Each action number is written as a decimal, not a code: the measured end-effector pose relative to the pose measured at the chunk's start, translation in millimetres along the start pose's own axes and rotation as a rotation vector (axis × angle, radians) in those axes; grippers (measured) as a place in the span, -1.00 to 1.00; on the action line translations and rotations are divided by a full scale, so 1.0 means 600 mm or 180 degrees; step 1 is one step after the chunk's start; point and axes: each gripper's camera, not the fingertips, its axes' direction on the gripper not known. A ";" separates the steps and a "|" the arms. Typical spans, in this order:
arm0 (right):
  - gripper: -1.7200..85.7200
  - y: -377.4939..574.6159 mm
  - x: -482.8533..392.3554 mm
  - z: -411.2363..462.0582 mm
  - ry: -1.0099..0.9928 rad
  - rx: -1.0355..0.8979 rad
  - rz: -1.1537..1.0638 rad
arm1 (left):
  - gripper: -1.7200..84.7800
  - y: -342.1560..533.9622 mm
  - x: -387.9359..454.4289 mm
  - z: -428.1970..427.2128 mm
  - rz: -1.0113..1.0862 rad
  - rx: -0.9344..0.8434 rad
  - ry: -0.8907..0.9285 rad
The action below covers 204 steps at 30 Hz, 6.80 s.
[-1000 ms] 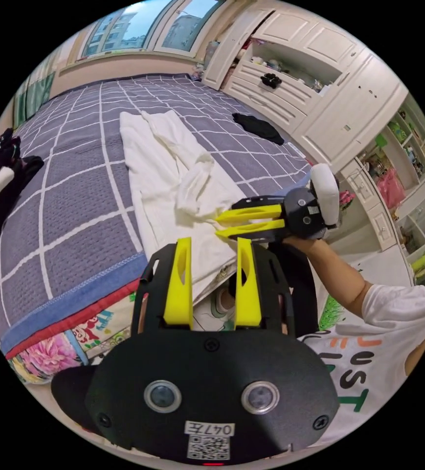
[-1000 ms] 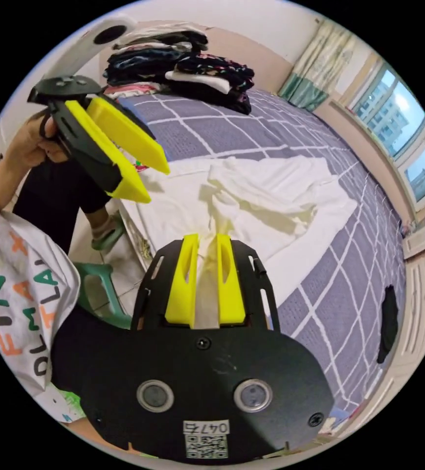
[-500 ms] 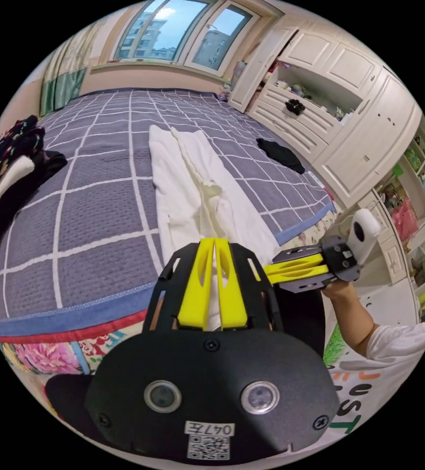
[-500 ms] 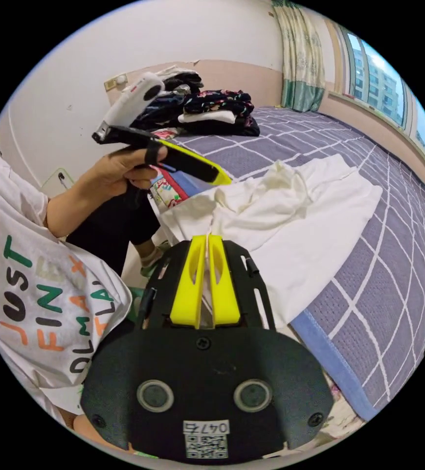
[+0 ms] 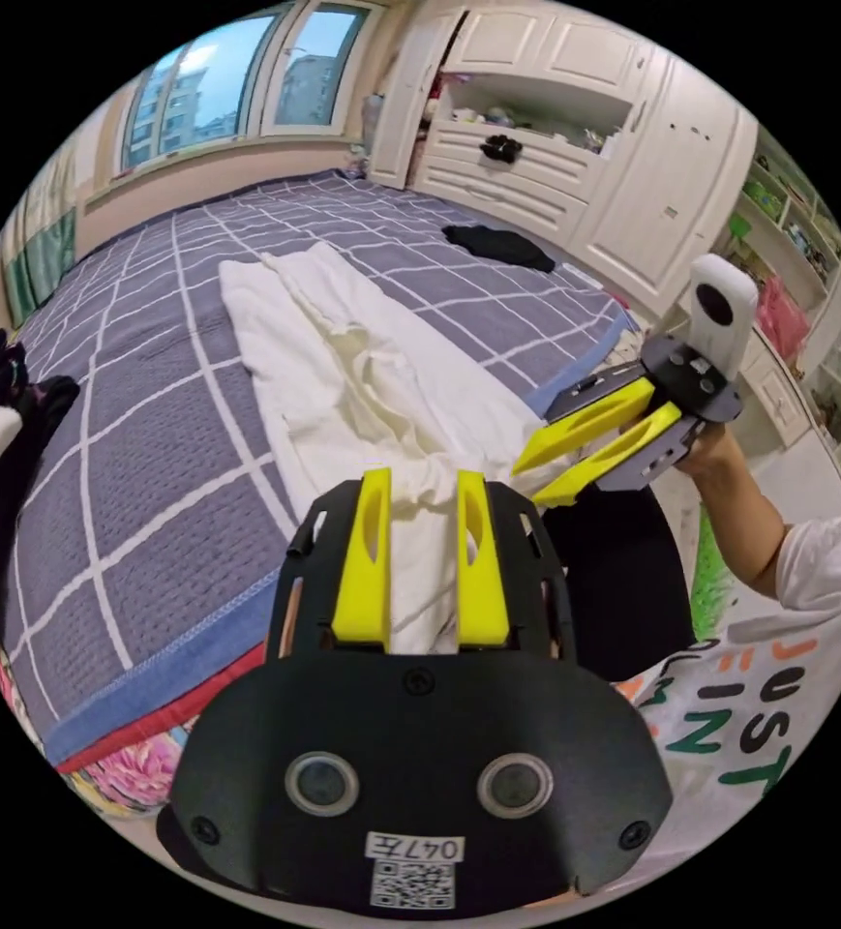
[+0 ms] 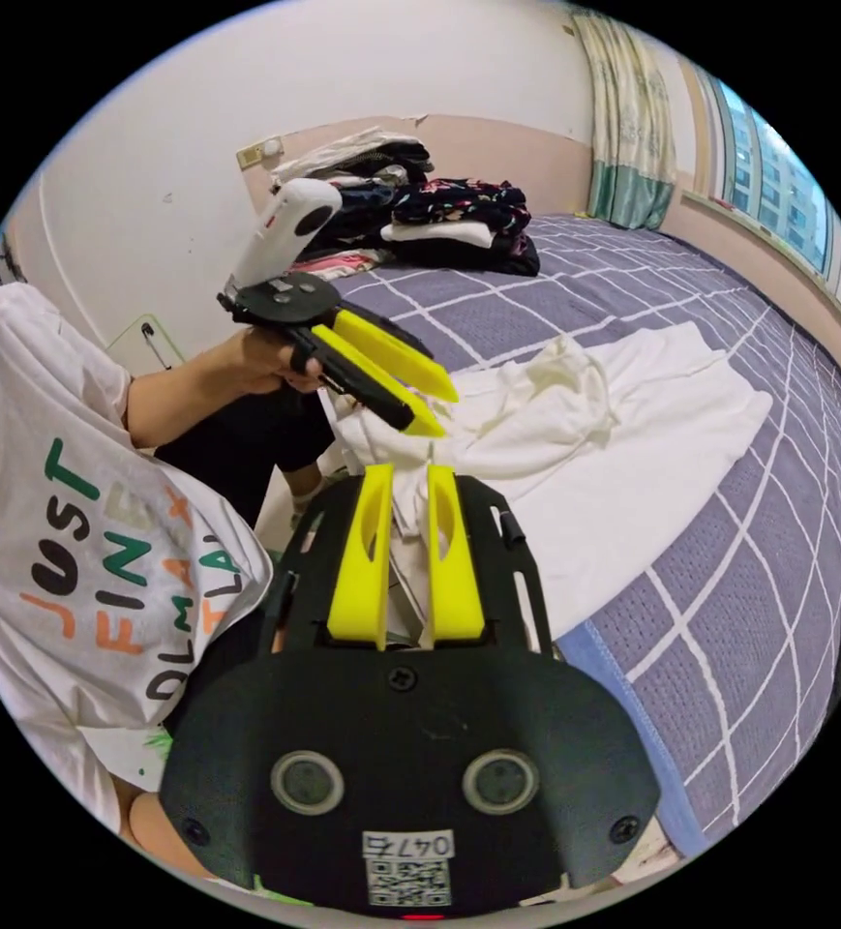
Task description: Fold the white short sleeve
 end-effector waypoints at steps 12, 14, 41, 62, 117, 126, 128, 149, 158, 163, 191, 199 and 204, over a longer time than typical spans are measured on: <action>-0.97 0.021 -0.045 0.066 0.0499 -0.0334 -0.0127 | -0.98 0.016 -0.068 -0.098 -0.0690 0.0264 0.0117; -0.97 0.025 -0.043 0.039 0.0430 -0.0184 -0.0075 | -0.97 0.018 -0.052 -0.103 -0.0551 0.0225 0.0297; -0.97 0.101 0.016 0.078 -0.0004 -0.0129 0.0260 | -0.95 -0.005 -0.058 0.041 -0.0137 -0.0145 0.0219; -0.86 -0.146 0.129 0.138 0.0375 -0.0139 -0.0259 | -0.98 0.087 -0.118 -0.001 -0.0733 -0.0028 0.0118; -0.95 0.344 0.014 0.181 0.0696 0.0236 0.0078 | -0.98 0.277 -0.024 0.267 -0.0548 0.0273 0.0241; -0.96 0.421 0.005 0.188 0.1073 0.0391 -0.0014 | -0.91 0.195 -0.218 0.226 -0.0267 0.0472 -0.0037; -0.93 0.415 0.052 0.139 0.1275 0.0694 0.0029 | -0.84 0.108 -0.293 0.247 -0.0109 0.0438 -0.0052; -0.76 0.309 1.087 0.447 0.0893 0.0281 0.1775 | -0.75 -0.387 -0.959 0.859 -0.1183 -0.0443 0.0059; -0.96 0.342 1.083 0.487 0.0583 0.0510 0.1765 | -0.97 -0.361 -0.989 0.883 -0.0898 -0.0294 0.0481; -0.96 0.374 0.941 0.370 0.0200 0.1032 0.1135 | -0.98 -0.308 -0.950 0.784 -0.0381 0.0049 0.1117; -0.82 0.528 0.410 0.308 0.0330 -0.0224 0.0285 | -0.84 0.122 -0.659 0.674 0.0068 -0.0817 0.1748; -0.90 0.468 0.202 0.263 0.0655 0.0318 -0.0363 | -0.93 0.100 -0.459 0.535 0.0929 -0.0552 0.1113; -0.88 0.422 0.268 0.258 0.0970 0.0282 -0.0052 | -0.96 0.033 -0.395 0.542 0.1002 -0.0335 0.0716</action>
